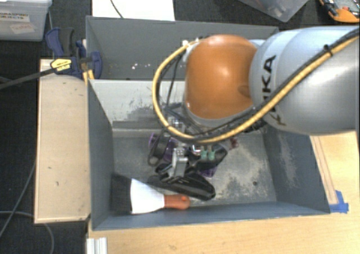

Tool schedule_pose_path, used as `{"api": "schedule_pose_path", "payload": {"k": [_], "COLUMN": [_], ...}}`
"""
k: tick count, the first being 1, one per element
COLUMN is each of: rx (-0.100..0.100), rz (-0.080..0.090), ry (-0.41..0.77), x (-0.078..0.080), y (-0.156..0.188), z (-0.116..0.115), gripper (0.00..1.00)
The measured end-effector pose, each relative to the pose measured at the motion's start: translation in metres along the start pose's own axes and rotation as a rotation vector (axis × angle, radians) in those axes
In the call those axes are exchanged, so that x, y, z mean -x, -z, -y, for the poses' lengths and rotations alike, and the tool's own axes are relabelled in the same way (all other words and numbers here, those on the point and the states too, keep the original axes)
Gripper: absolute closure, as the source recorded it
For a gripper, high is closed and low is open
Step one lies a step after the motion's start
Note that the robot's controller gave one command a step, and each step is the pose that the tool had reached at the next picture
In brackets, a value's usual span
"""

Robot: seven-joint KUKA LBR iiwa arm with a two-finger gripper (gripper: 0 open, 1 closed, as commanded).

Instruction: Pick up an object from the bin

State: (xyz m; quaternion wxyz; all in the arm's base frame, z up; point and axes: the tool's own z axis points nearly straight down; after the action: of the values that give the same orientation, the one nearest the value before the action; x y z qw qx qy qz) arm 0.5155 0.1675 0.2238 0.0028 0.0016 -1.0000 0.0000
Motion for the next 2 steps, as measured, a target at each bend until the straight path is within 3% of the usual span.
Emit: {"api": "schedule_pose_path", "payload": {"k": [1, 2], "rx": [0.001, 0.003], "rz": [0.008, 0.014], "ry": [-0.006, 0.166], "x": [0.002, 0.054], "y": [0.004, -0.139], "z": [0.001, 0.076], "gripper": [0.0, 0.0]}}
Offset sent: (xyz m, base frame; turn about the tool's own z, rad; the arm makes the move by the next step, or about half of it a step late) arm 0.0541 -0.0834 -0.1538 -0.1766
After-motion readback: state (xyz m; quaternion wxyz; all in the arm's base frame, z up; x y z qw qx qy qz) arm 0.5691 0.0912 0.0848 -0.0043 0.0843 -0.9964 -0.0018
